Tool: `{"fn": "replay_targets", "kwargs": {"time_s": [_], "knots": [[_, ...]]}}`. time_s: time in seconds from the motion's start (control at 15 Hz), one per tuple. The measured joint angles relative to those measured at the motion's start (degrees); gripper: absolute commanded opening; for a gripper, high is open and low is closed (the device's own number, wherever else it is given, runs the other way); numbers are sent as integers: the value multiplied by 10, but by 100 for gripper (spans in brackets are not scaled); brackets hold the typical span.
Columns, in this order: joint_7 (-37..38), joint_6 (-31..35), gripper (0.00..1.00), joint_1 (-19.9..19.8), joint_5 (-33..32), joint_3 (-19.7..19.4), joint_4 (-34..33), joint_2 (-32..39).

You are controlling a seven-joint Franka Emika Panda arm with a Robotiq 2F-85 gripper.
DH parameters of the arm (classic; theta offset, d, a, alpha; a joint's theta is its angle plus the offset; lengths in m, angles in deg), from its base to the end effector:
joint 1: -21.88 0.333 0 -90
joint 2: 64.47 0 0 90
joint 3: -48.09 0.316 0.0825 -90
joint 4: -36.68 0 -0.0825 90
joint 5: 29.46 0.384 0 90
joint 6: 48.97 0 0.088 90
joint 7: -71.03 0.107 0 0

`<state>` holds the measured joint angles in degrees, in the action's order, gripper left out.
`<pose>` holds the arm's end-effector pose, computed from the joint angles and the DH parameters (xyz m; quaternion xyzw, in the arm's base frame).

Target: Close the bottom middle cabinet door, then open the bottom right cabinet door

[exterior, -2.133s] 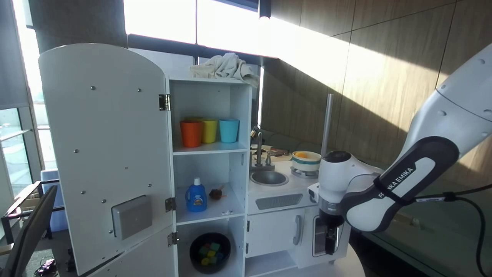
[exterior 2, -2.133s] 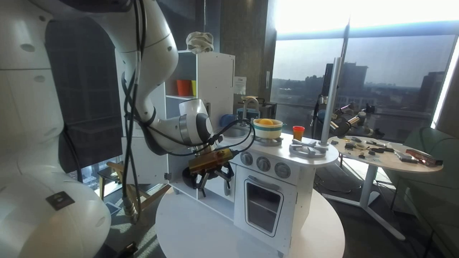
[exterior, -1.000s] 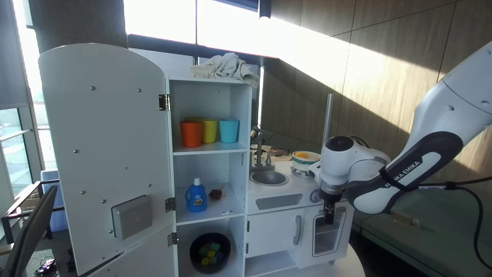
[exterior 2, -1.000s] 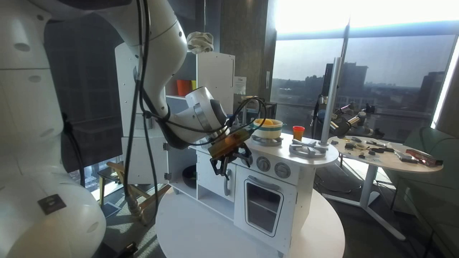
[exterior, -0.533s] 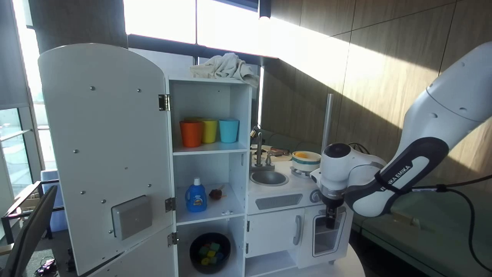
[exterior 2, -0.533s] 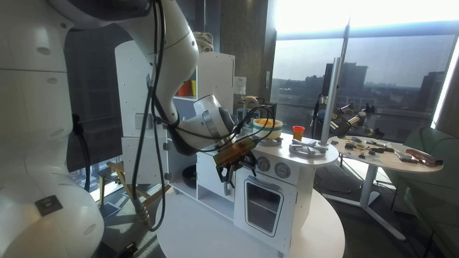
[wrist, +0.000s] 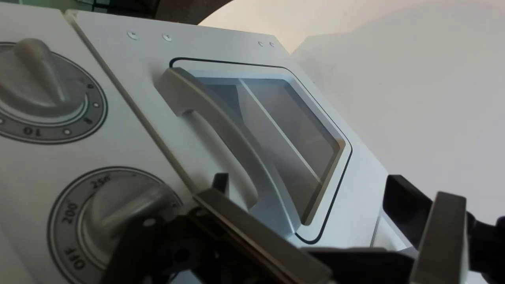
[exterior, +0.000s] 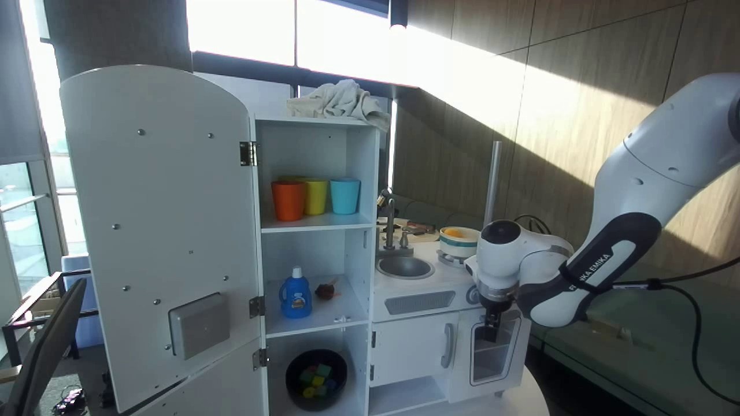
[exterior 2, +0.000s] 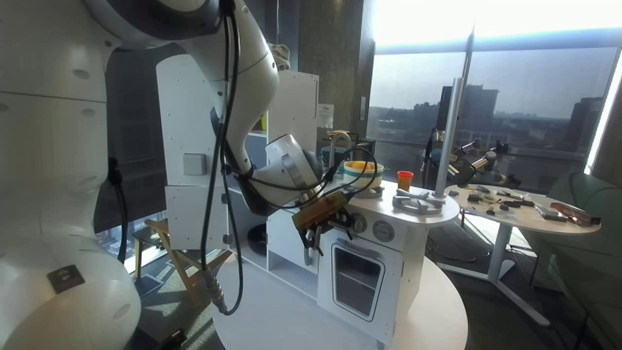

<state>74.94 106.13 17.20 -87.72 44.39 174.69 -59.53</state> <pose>0.5009 -0.0440 0.2879 0.9076 0.3224 0.0815 0.2563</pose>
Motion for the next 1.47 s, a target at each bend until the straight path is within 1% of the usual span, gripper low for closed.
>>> {"fn": "replay_targets", "kwargs": {"time_s": [0.47, 1.07, 1.27, 1.47], "knots": [[11, -1, 100, 1, 3, 2, -8, 23], [13, -7, 100, 2, 2, 3, -7, 21], [13, -21, 100, 3, -3, 3, -5, 18], [3, -55, 100, 3, -3, 1, 2, 10]]}}
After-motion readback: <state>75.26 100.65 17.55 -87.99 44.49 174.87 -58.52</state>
